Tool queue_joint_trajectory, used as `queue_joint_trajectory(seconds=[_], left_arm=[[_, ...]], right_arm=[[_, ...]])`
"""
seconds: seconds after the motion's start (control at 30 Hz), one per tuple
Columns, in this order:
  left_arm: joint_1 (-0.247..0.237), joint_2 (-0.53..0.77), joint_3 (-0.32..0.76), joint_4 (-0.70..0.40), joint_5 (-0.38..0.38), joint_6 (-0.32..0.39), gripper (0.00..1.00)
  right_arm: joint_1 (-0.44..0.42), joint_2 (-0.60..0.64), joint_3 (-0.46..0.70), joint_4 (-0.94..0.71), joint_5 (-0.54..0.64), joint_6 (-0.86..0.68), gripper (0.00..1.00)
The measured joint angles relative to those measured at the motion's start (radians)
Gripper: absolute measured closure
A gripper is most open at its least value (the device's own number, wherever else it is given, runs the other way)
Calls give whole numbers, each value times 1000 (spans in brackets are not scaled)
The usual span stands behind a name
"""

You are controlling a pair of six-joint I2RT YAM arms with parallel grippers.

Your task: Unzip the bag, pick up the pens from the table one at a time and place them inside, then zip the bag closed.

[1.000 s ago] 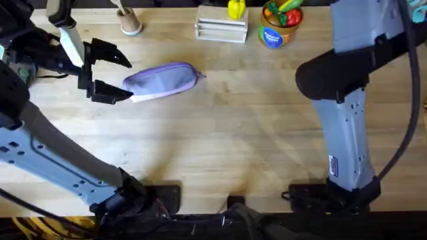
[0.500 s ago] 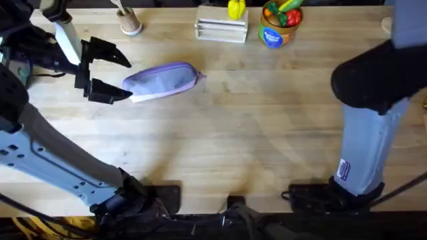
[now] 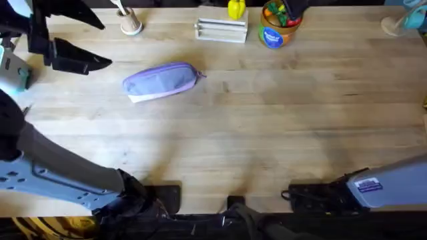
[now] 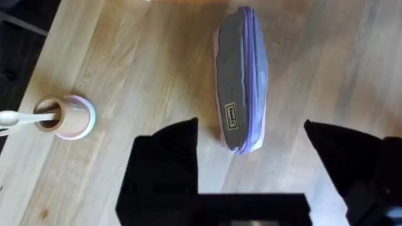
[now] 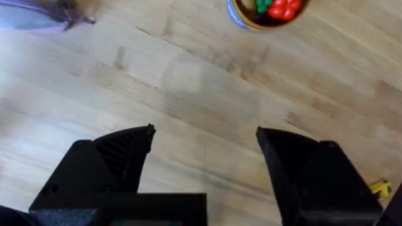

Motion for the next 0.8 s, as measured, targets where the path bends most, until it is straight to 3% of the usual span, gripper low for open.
queue_joint_trajectory(seconds=[0.2,0.37,0.53,0.7,0.73,0.77,0.8], left_arm=[[-88,-73,38,-3,-63,-123,7],[-213,-166,39,0,-149,-217,7],[-337,-224,39,0,-204,-359,7],[-414,-234,39,0,-222,-509,7],[-453,-234,39,0,-233,-632,7],[-459,-234,39,0,-235,-695,7],[-459,-234,39,0,-235,-710,7]], right_arm=[[-70,-210,-187,7,13,-41,7],[-106,-374,-342,38,74,-51,7],[-110,-444,-457,103,87,-37,7],[-110,-443,-561,164,90,-14,7],[-110,-433,-596,199,90,18,7],[-110,-433,-598,201,90,47,6],[-110,-432,-598,201,90,58,6]])
